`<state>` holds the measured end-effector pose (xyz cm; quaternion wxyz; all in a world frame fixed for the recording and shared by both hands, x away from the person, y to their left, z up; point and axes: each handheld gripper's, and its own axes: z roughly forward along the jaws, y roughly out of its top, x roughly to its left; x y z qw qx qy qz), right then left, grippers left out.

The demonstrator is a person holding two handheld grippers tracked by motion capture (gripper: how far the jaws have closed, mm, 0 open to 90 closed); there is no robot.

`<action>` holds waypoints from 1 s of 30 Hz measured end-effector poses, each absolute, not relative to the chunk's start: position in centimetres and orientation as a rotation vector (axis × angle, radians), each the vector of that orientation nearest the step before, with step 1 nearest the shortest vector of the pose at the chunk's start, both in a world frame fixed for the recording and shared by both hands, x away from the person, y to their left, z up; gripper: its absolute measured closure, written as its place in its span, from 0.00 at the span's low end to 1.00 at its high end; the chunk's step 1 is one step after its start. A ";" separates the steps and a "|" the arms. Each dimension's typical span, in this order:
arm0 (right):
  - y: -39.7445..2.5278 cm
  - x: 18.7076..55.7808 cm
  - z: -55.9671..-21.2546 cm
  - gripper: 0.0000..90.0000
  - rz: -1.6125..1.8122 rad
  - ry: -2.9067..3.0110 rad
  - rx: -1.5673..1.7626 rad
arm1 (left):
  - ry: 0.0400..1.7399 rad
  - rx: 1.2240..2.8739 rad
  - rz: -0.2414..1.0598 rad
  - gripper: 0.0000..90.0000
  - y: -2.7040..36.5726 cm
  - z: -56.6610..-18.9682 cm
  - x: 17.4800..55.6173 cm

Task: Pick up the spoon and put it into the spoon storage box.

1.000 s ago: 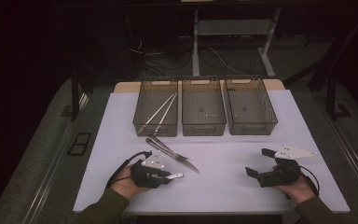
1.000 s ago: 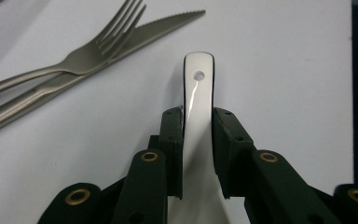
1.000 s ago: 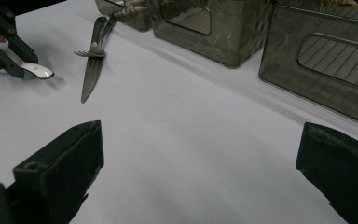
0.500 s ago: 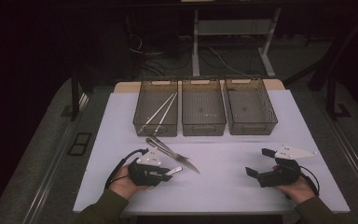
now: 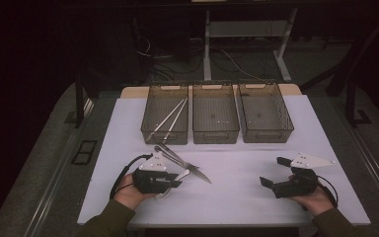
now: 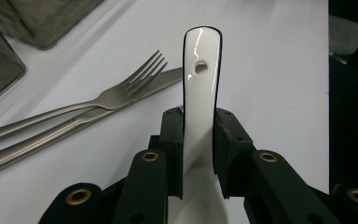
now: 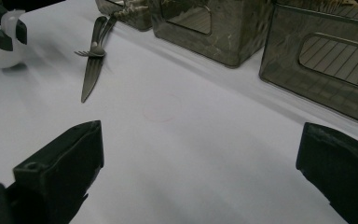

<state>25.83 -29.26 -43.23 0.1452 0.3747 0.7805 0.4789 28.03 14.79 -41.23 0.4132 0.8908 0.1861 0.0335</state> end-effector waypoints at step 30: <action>-29.3 25.8 -43.2 0.01 1.384 2.249 1.086 | 0.523 2.055 0.203 0.82 11.2 -35.7 33.9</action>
